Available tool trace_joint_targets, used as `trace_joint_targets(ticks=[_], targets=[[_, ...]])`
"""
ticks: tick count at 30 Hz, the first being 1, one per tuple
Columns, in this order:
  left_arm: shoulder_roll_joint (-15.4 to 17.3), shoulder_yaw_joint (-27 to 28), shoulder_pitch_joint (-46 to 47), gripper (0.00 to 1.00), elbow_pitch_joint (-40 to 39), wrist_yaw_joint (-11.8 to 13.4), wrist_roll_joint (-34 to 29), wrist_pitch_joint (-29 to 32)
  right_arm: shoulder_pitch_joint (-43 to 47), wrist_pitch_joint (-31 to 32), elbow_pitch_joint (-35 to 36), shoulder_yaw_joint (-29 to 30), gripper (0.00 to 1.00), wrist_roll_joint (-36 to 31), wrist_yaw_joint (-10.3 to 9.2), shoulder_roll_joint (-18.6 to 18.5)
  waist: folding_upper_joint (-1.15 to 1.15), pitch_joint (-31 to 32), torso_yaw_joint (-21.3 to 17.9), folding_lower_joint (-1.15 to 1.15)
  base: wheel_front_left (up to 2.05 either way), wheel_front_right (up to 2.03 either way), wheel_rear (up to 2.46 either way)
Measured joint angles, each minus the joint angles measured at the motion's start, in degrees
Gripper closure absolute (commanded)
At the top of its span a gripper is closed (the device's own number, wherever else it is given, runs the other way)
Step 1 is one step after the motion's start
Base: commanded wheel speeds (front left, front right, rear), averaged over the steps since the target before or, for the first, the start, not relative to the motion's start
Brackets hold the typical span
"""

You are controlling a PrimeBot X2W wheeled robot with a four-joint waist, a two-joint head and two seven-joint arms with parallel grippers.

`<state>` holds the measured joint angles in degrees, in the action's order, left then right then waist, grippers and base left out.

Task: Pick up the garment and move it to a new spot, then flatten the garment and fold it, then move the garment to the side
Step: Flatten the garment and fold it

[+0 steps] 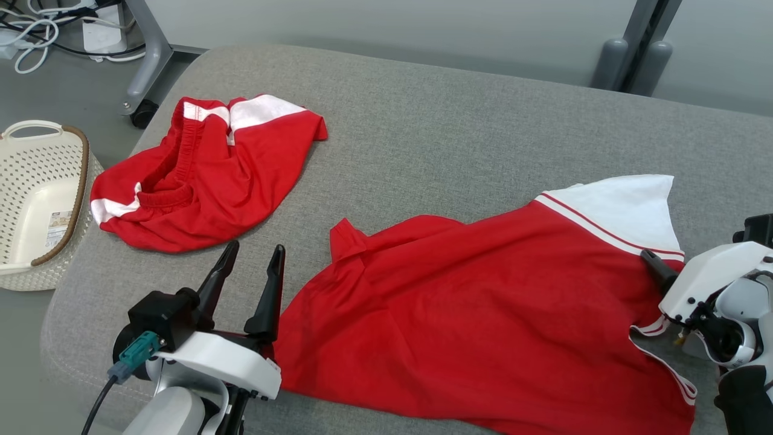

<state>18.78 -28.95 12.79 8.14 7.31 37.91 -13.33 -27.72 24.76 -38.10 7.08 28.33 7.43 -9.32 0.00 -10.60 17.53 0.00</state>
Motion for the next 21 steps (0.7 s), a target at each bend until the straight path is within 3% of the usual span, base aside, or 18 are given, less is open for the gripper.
trace_joint_targets(ticks=[1, 2, 12, 21], targets=[[-0.03, -0.02, 0.21, 0.0, 0.05, -0.04, 0.0, -0.05, -0.21, 0.0, -0.2, 0.08, 0.96, -0.13, 0.0, 0.04, 0.0, -0.09, 0.06, 0.0, 0.0, 0.0, 0.0], [-0.09, -0.02, 0.37, 0.0, 0.12, -0.1, 0.0, -0.08, -0.36, -0.01, -0.34, 0.14, 1.0, -0.16, 0.0, 0.07, 0.0, -0.17, 0.1, 0.0, 0.0, 0.0, 0.0], [-1.27, -1.24, 1.39, 0.0, 0.36, -0.69, -0.13, -0.31, -4.55, 0.91, 2.09, 0.04, 1.0, -0.05, 0.0, -0.77, 0.0, -1.72, 0.24, 0.0, 0.0, 0.0, 0.0], [-2.91, -1.55, 4.43, 0.0, -1.43, -1.47, -1.62, -0.96, -17.14, 2.77, 2.27, 4.22, 1.0, -2.37, 0.0, -6.84, 0.0, -7.75, 2.7, 0.0, 0.0, 0.0, 0.0]])
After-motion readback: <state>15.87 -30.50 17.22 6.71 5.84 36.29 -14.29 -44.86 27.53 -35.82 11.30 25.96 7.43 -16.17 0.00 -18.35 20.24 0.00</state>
